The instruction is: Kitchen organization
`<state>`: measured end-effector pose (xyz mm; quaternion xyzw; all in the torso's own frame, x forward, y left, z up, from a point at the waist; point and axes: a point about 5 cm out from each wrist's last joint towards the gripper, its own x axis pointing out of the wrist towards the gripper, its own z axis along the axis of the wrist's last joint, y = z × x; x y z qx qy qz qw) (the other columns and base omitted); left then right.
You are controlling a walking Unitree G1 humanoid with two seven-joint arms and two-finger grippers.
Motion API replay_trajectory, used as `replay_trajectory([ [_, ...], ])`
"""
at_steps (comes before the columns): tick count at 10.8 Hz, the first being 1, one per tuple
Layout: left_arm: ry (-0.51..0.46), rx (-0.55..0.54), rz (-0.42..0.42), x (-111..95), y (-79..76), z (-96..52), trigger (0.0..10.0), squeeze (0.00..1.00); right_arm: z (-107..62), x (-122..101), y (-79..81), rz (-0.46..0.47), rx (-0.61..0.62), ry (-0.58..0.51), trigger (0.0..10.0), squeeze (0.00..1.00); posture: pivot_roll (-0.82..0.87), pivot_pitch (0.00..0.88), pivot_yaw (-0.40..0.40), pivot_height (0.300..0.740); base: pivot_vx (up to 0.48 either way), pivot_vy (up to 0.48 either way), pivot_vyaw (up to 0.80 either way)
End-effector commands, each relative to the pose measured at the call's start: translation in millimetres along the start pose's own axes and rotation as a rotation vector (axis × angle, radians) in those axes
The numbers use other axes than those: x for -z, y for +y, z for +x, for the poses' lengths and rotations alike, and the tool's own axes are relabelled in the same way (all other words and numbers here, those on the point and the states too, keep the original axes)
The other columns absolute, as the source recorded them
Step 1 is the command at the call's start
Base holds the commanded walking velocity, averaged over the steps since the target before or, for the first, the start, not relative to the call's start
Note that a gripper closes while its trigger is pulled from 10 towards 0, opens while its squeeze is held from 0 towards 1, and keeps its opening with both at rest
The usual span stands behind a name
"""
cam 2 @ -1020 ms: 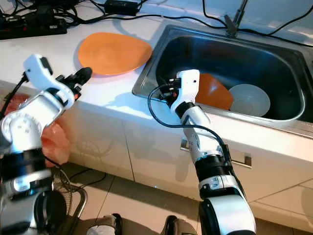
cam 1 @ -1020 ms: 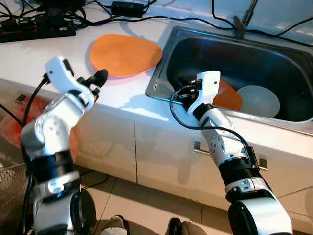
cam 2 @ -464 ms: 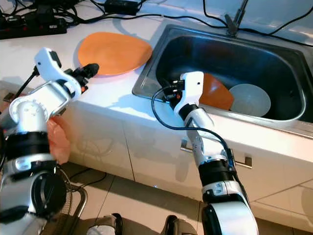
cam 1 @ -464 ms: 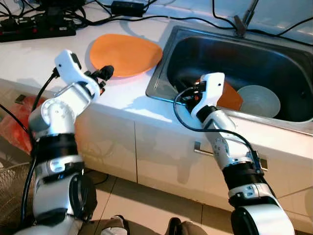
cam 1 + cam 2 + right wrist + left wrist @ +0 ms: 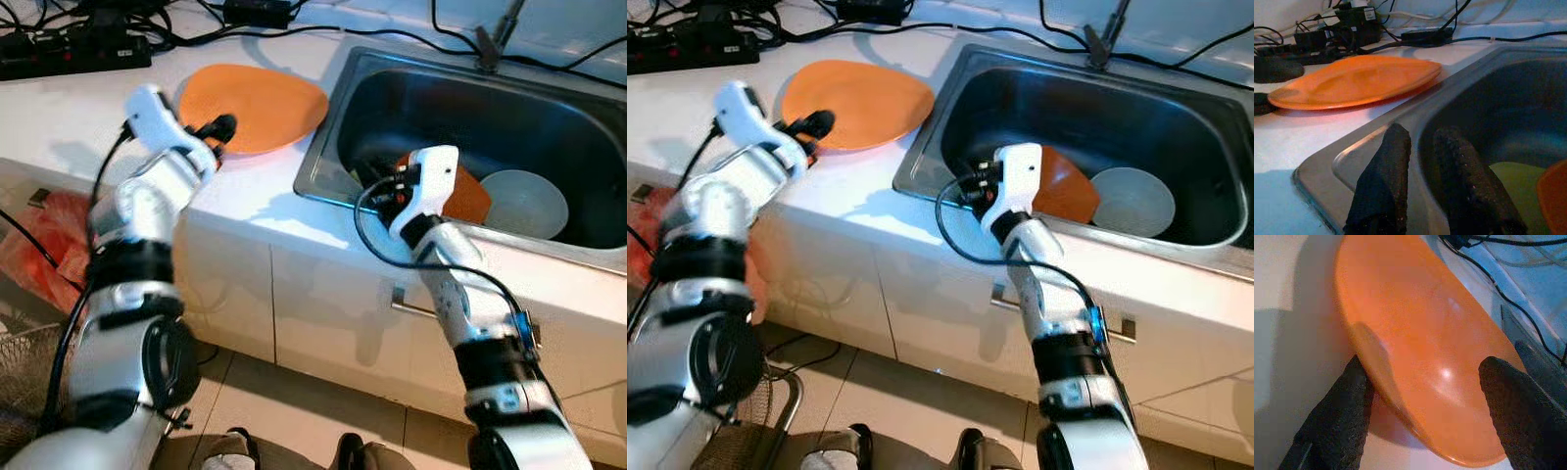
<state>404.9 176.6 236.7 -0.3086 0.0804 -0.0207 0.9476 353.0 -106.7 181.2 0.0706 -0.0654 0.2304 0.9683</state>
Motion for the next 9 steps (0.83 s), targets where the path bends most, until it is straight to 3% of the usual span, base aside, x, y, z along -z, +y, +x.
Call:
replay_trajectory([
  [1, 0.114, -0.044, -0.002, 30.1, 9.7, 5.0, 10.0, 0.0, -4.3, 2.1, -2.7, -0.004, 0.013, 0.022, 10.0, 0.0, 0.01, 0.242, -0.052, 0.74, 0.0, 0.0, 0.0],
  [4, 0.13, -0.032, -0.04, 44.0, 2.3, 13.3, 10.0, 0.0, -7.5, -1.6, -2.0, -0.007, 0.021, 0.023, 10.0, 0.0, 0.0, 0.248, -0.054, 0.74, 0.0, 0.0, 0.0],
  [7, 0.135, -0.021, -0.058, 50.7, -1.0, 16.0, 10.0, 0.0, -3.7, -35.0, -20.2, -0.034, 0.083, -0.091, 10.0, 0.0, -0.02, 0.24, -0.06, 0.74, 0.0, 0.0, 0.0],
  [9, 0.144, -0.022, -0.068, 56.9, -1.8, 17.2, 10.0, 0.0, -3.7, -32.7, -19.4, -0.04, 0.076, -0.077, 10.0, 0.0, -0.02, 0.24, -0.063, 0.74, 0.0, 0.0, 0.0],
])
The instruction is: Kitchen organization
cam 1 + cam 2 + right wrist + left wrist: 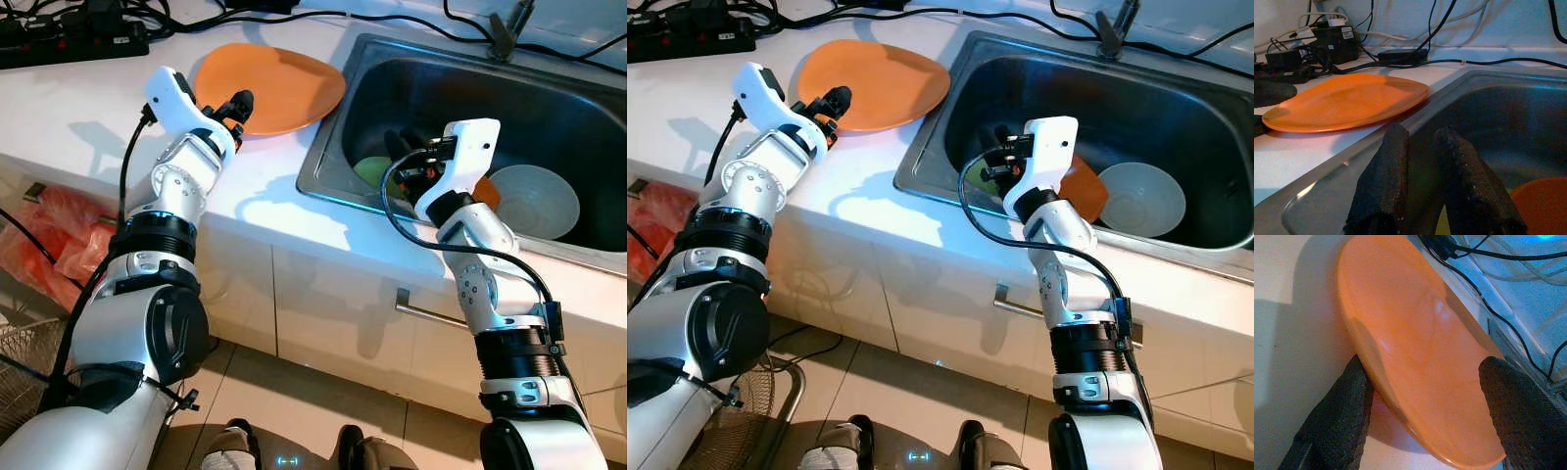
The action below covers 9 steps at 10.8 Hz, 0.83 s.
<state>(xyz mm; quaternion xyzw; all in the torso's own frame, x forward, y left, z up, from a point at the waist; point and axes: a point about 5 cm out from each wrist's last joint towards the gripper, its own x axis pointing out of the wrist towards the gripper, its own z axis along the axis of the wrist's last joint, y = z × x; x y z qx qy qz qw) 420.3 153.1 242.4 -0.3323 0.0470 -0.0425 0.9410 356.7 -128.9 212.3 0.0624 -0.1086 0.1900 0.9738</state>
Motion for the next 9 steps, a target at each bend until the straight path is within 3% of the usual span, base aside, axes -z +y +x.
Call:
replay_trajectory([
  [1, 0.195, -0.095, -0.033, 51.5, 23.0, -3.0, 10.0, 0.0, -2.3, 2.0, -0.6, 0.002, 0.0, 0.012, 10.0, 0.0, -0.02, 0.241, -0.064, 0.74, 0.0, 0.0, 0.0],
  [2, 0.2, -0.103, -0.041, 54.1, 24.0, -3.0, 10.0, 0.0, -2.2, 2.5, 0.0, 0.003, -0.002, 0.016, 10.0, 0.0, -0.02, 0.241, -0.066, 0.74, 0.0, 0.0, 0.0],
  [3, 0.202, -0.106, -0.045, 55.3, 24.1, -2.8, 3.7, 0.0, -2.2, 2.7, 0.1, 0.003, -0.006, 0.019, 10.0, 0.0, -0.02, 0.242, -0.068, 0.74, 0.0, 0.0, 0.0],
  [4, 0.208, -0.11, -0.048, 57.6, 23.5, -2.7, 0.0, 0.0, -1.5, 3.3, 0.3, 0.002, -0.007, 0.024, 10.0, 0.0, -0.02, 0.242, -0.068, 0.74, 0.0, 0.0, 0.0],
  [9, 0.214, -0.098, -0.049, 60.2, 20.8, -1.9, 0.0, 0.0, -0.4, 4.7, 1.2, 0.007, -0.009, 0.034, 10.0, 0.0, -0.01, 0.238, -0.065, 0.74, 0.0, 0.0, 0.0],
])
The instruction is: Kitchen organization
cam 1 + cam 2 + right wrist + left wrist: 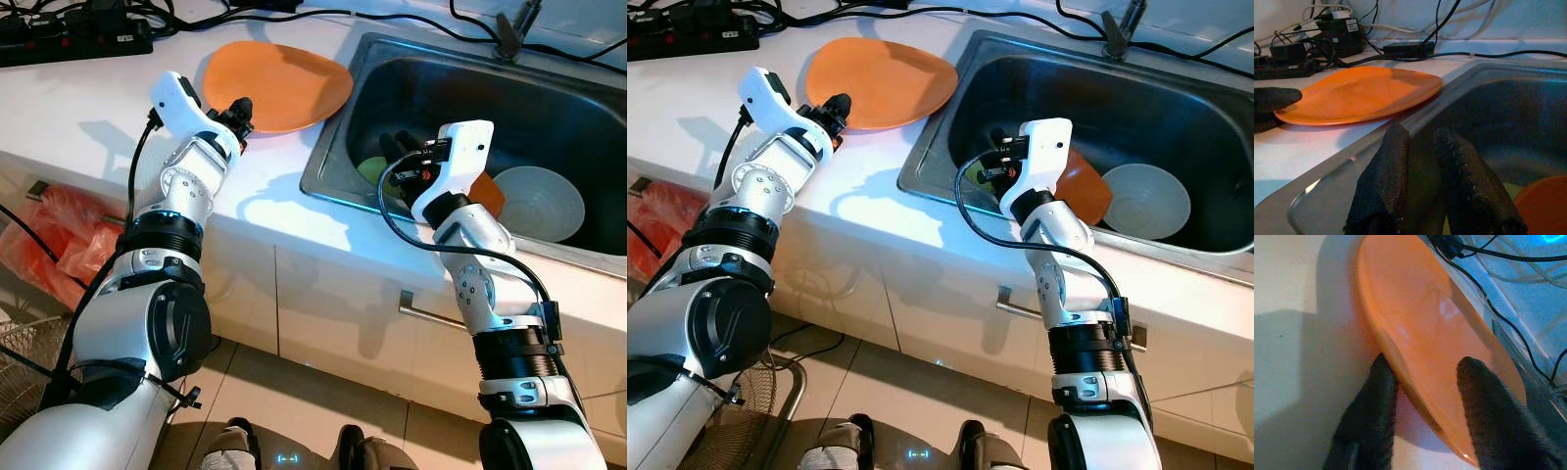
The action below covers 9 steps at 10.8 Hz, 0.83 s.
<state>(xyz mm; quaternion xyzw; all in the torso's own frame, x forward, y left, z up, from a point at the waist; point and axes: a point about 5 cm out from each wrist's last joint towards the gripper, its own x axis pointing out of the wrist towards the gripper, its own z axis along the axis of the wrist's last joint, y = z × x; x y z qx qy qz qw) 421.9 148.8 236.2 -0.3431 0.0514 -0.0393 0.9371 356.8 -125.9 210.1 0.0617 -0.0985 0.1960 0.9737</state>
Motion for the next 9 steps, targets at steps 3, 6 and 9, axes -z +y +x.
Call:
replay_trajectory([
  [3, 0.197, -0.109, -0.051, 53.4, 26.1, -5.0, 0.0, 0.0, -1.0, 2.6, -1.6, 0.007, 0.005, 0.017, 10.0, 0.0, -0.01, 0.24, -0.066, 0.74, 0.0, 0.0, 0.0],
  [6, 0.195, -0.113, -0.057, 55.2, 28.8, -5.9, 0.0, 0.0, -0.6, 3.4, -1.7, 0.01, 0.005, 0.021, 10.0, 0.0, -0.01, 0.239, -0.067, 0.74, 0.0, 0.0, 0.0],
  [9, 0.13, -0.097, -0.072, 51.4, 29.8, -6.1, 0.0, 0.0, -0.8, 5.0, -2.4, 0.012, 0.01, 0.025, 10.0, 0.0, -0.01, 0.237, -0.067, 0.74, 0.0, 0.0, 0.0],
])
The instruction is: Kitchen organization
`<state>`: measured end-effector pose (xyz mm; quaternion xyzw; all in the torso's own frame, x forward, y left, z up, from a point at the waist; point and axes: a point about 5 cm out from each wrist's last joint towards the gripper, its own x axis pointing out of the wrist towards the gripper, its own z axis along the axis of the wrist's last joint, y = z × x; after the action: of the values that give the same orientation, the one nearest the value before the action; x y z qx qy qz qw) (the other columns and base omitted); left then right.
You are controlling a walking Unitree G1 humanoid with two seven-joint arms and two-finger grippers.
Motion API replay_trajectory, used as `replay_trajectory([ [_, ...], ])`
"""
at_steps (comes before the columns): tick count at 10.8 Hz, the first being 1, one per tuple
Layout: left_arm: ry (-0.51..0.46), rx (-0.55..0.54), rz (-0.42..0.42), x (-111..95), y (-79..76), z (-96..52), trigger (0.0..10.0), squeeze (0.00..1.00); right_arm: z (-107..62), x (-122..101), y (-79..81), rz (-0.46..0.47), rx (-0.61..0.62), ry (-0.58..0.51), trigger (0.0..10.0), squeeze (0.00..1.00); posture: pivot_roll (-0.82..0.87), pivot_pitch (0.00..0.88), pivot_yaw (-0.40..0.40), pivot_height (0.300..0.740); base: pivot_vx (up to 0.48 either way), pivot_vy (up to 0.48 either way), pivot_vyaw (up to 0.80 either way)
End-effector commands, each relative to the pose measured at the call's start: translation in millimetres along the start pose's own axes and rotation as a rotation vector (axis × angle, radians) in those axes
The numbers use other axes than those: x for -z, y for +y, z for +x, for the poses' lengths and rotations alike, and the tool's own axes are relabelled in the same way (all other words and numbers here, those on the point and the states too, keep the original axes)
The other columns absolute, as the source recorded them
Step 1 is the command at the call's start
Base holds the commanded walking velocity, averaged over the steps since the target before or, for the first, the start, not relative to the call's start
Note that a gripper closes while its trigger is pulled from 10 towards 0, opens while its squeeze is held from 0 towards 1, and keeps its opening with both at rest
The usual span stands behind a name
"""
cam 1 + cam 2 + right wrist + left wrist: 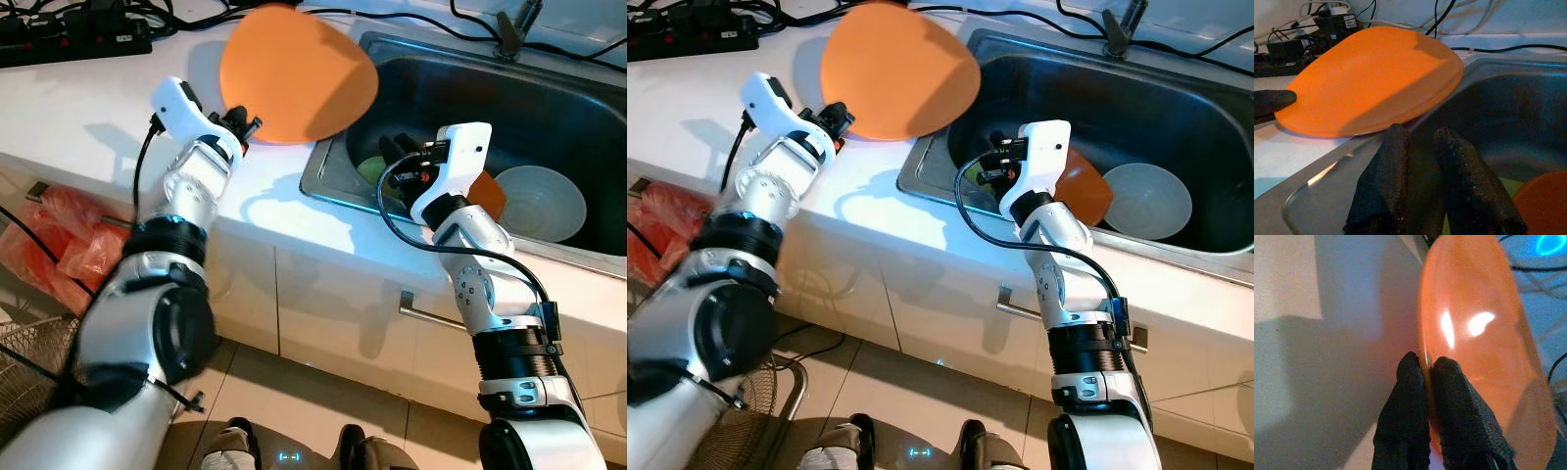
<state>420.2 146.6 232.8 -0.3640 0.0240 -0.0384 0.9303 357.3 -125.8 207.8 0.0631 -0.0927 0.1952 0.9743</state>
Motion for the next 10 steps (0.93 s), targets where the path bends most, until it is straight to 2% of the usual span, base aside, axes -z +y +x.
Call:
replay_trajectory([
  [1, 0.131, -0.09, -0.034, 42.3, 29.9, -8.1, 0.0, 0.0, -0.7, 2.5, -2.4, 0.008, 0.009, 0.013, 10.0, 0.0, -0.01, 0.235, -0.068, 0.74, 0.0, 0.0, 0.0],
  [2, 0.099, -0.063, -0.041, 41.0, 28.2, -8.6, 0.0, 0.0, -0.6, 2.8, -2.7, 0.008, 0.012, 0.013, 10.0, 0.0, -0.01, 0.234, -0.068, 0.74, 0.0, 0.0, 0.0],
  [5, -0.038, 0.035, -0.175, 40.6, 25.2, -15.8, 0.0, 0.0, 0.0, 3.6, -4.1, 0.027, 0.024, 0.009, 10.0, 0.0, 0.0, 0.227, -0.073, 0.74, 0.0, 0.0, 0.0],
  [7, -0.139, 0.109, -0.245, 38.1, 17.2, -22.0, 0.0, 0.0, 0.9, 3.9, -5.0, 0.037, 0.032, 0.007, 10.0, 0.0, 0.0, 0.22, -0.075, 0.74, 0.0, 0.0, 0.0],
  [10, -0.193, 0.179, -0.265, 37.8, 8.4, -30.0, 0.0, 0.0, 2.6, 3.2, -6.7, 0.057, 0.049, -0.004, 10.0, 0.0, 0.01, 0.207, -0.068, 0.74, 0.0, 0.0, 0.0],
])
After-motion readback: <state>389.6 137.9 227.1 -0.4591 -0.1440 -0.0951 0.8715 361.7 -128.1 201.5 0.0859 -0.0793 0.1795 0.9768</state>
